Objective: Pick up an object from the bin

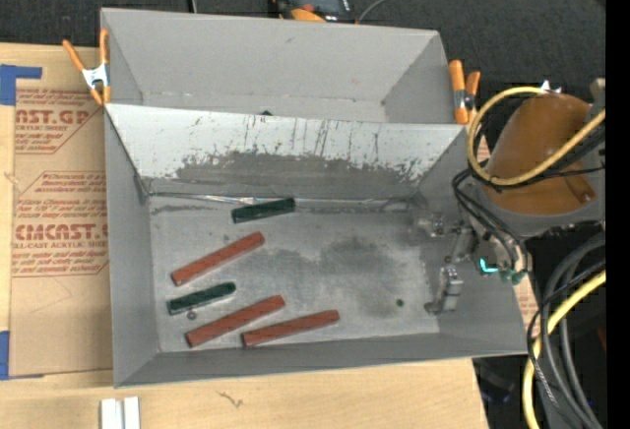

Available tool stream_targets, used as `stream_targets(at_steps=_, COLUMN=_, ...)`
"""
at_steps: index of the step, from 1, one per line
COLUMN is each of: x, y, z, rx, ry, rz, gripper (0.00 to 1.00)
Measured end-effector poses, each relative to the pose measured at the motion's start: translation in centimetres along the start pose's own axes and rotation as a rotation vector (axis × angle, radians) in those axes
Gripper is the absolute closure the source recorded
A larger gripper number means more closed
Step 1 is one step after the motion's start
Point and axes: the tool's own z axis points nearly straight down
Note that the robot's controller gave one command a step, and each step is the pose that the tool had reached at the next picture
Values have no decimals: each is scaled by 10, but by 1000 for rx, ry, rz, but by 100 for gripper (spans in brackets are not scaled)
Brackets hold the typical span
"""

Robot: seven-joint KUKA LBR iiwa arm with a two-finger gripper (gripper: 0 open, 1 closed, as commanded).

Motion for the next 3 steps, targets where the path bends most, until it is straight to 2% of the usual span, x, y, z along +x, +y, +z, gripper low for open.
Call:
stream_targets(at_steps=1, x=-90, y=39, z=4, rx=1, ry=-12, rz=-292, gripper=0)
stream_targets(at_steps=2, x=-83, y=159, z=-22, rx=-1, ry=-12, rz=-494, gripper=0)
stream_targets(at_steps=3, x=-70, y=229, z=58, rx=-1, ry=-4, rz=-730, gripper=0)
